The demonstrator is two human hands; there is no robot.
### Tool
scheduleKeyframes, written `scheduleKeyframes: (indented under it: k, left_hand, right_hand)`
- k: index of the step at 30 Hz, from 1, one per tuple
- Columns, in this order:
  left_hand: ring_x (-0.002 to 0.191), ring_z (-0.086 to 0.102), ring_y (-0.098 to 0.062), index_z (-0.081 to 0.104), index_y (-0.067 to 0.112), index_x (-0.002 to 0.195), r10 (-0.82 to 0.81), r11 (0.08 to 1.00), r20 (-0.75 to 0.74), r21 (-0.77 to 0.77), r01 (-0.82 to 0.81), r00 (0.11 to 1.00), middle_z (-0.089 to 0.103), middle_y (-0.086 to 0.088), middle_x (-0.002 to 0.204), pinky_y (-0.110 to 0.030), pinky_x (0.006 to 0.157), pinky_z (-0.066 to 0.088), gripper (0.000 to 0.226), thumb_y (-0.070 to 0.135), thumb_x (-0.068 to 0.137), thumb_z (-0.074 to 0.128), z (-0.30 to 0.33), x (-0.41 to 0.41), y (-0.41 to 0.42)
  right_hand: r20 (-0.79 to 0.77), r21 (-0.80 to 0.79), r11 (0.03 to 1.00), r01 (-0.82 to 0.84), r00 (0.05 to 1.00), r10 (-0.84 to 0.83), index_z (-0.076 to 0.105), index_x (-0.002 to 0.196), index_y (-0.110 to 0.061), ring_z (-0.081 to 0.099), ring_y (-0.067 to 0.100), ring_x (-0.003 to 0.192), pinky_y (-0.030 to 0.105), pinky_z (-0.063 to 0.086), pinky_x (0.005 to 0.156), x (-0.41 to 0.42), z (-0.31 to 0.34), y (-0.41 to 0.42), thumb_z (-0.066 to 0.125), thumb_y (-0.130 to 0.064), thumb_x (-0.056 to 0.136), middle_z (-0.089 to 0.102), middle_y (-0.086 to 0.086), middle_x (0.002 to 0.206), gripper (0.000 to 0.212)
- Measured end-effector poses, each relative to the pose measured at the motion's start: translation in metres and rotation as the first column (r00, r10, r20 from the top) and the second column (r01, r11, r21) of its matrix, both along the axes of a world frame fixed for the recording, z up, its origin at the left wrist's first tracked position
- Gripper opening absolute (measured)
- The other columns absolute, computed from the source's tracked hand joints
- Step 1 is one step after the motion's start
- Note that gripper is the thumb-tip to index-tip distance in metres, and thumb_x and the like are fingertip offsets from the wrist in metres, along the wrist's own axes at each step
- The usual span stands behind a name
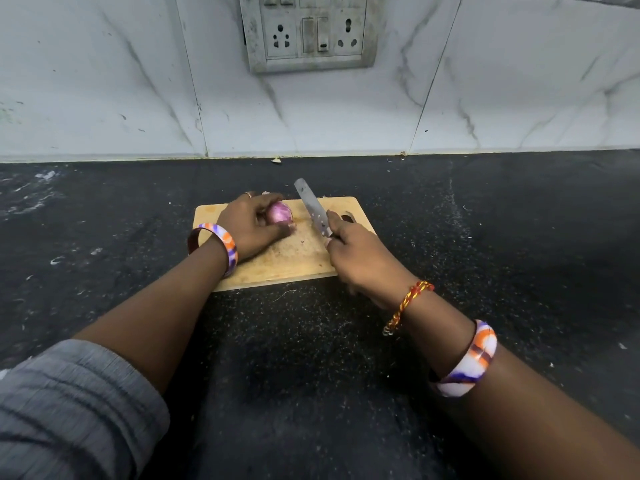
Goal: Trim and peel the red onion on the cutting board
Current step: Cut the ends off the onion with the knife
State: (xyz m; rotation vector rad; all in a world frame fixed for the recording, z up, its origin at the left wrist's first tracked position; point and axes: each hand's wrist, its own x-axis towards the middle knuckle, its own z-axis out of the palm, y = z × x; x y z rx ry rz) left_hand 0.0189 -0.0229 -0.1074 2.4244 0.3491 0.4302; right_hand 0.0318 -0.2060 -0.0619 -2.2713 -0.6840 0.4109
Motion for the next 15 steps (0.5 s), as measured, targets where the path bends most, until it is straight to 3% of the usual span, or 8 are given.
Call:
scheduleKeyframes:
  k: [4,7,11,15]
  left_hand:
    - [0.088,0.055,-0.014,0.059,0.025,0.121,0.025,0.994,0.039,-0.106,-0.02,0.999,0.065,-0.003,0.113,-0.024,0.08,0.041,0.055,0.031,0.069,0.076,0.0,-0.002,0.002]
    - [0.087,0.056,-0.013,0.063,0.021,0.116,0.054,0.988,0.07,-0.15,-0.043,0.996,0.068,-0.003,0.112,-0.023,0.08,0.043,0.056,0.027,0.063,0.081,0.001,-0.002,0.0]
    - [0.089,0.059,-0.013,0.064,0.017,0.114,0.066,0.98,0.083,-0.192,-0.049,0.994,0.069,-0.004,0.111,-0.023,0.082,0.045,0.056,0.022,0.061,0.082,0.003,-0.003,0.0]
    - [0.092,0.06,-0.013,0.066,0.016,0.112,0.08,0.973,0.078,-0.222,-0.061,0.994,0.069,-0.004,0.109,-0.024,0.085,0.047,0.056,0.021,0.06,0.083,0.004,-0.002,-0.001]
  right_hand:
    - [-0.012,-0.006,0.999,-0.041,0.999,0.041,0.017,0.146,-0.023,0.043,0.014,0.046,0.024,0.04,0.039,-0.007,-0.005,0.005,0.029,-0.01,0.095,0.06,0.014,0.099,0.054]
    - [-0.018,-0.006,0.998,-0.059,0.998,0.059,0.015,0.146,-0.025,0.044,0.013,0.046,0.019,0.039,0.035,-0.009,-0.01,0.008,0.029,-0.011,0.096,0.054,0.007,0.077,0.055]
    - [0.017,-0.013,0.997,-0.079,0.997,0.079,0.018,0.146,-0.026,0.042,0.011,0.048,0.013,0.034,0.033,-0.008,-0.013,0.009,0.03,-0.011,0.095,0.054,0.009,0.082,0.054]
    - [0.027,-0.022,0.993,-0.118,0.993,0.119,0.017,0.146,-0.026,0.041,0.01,0.048,0.01,0.034,0.032,-0.008,-0.008,0.006,0.03,-0.01,0.096,0.044,-0.003,0.068,0.054]
